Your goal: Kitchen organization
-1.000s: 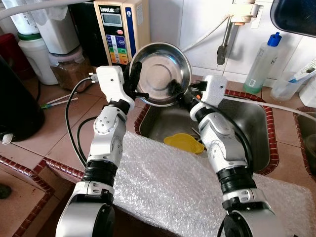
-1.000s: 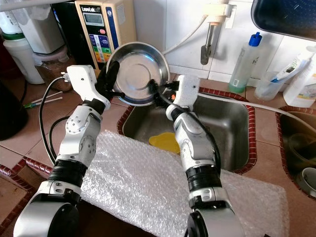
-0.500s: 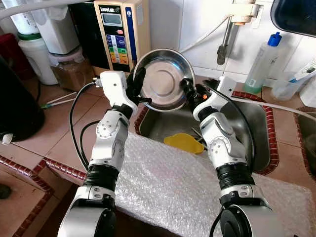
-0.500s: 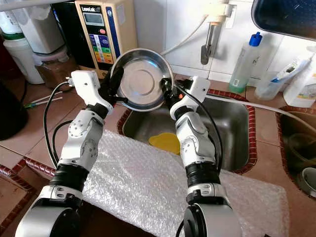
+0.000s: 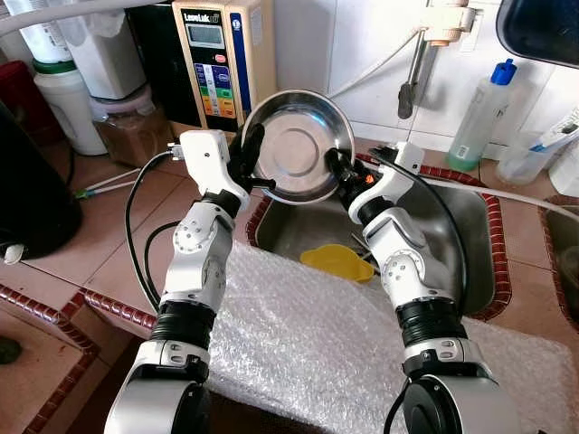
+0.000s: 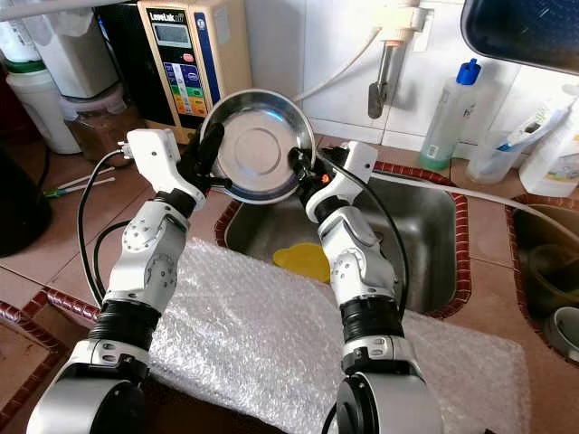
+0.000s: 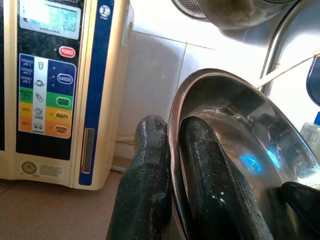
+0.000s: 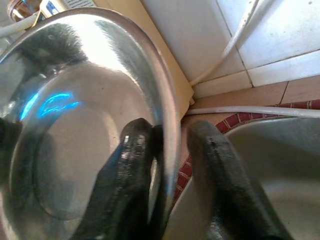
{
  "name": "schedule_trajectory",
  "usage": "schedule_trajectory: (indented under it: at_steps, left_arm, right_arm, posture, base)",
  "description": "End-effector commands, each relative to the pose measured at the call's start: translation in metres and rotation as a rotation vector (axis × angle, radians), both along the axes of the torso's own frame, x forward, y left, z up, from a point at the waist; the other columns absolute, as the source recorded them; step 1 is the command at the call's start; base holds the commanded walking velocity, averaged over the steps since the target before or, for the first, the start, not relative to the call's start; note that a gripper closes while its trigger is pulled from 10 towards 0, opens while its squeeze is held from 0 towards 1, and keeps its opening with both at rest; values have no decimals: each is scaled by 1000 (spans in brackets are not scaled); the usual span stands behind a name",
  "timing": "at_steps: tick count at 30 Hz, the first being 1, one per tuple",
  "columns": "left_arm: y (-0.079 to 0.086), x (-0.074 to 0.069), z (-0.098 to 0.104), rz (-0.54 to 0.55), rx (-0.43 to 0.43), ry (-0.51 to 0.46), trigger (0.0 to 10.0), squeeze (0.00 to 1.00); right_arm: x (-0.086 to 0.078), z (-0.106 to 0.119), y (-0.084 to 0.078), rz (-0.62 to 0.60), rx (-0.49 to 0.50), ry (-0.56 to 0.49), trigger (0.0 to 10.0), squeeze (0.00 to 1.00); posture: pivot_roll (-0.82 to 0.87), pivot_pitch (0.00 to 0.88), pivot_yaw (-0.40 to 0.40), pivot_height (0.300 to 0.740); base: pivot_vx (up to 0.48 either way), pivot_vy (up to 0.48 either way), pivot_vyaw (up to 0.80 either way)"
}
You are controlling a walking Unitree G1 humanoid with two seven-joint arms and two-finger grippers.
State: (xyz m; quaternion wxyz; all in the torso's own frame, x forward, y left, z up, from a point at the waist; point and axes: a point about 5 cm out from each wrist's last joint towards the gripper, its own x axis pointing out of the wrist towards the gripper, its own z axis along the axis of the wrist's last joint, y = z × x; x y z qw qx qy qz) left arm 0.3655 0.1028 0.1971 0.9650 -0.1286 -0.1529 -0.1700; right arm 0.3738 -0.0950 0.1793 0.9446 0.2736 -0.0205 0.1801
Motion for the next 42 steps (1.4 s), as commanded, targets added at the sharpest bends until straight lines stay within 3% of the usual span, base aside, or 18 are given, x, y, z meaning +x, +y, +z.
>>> schedule_trajectory:
  at_steps: [1,19,20,21,22,28,36,42]
  left_arm:
    - [2,-1,10,-9,-11,-41,0,0]
    - [2,0,4,-13,26,-5,0,0]
    - [2,0,3,-9,39,-3,549,0]
    - [2,0,2,-9,47,3,5765,0]
    - [2,0,-4,-3,56,33,10000,1000]
    - [3,0,-21,-22,81,120,10000,1000]
    - [3,-2,-36,-26,145,175,10000,1000]
    - [7,-4,-44,-29,174,203,10000,1000]
  right_arm:
    - [0,-1,6,24,-9,17,0,0]
    - [4,-9,-5,-61,-38,72,0,0]
    - [4,-9,-6,-64,-39,74,0,0]
    - [4,-9,-6,-66,-40,75,0,0]
    - [4,-10,-7,-73,-47,80,0,0]
    - [5,-14,-12,-110,-75,96,0,0]
    - [6,-24,-22,-194,-229,123,0,0]
    - [5,-35,-34,-265,-278,171,0,0]
  posture:
    - [76,0,57,740]
    - [77,0,57,740]
    - [77,0,57,740]
    - [77,0,57,740]
    - [77,0,58,740]
    - [78,0,57,740]
    - [80,0,57,740]
    - [79,0,61,740]
  base:
    - [0,0,0]
    - [0,0,0]
    - [0,0,0]
    - [0,0,0]
    - [0,0,0]
    - [0,0,0]
    - [0,0,0]
    - [0,0,0]
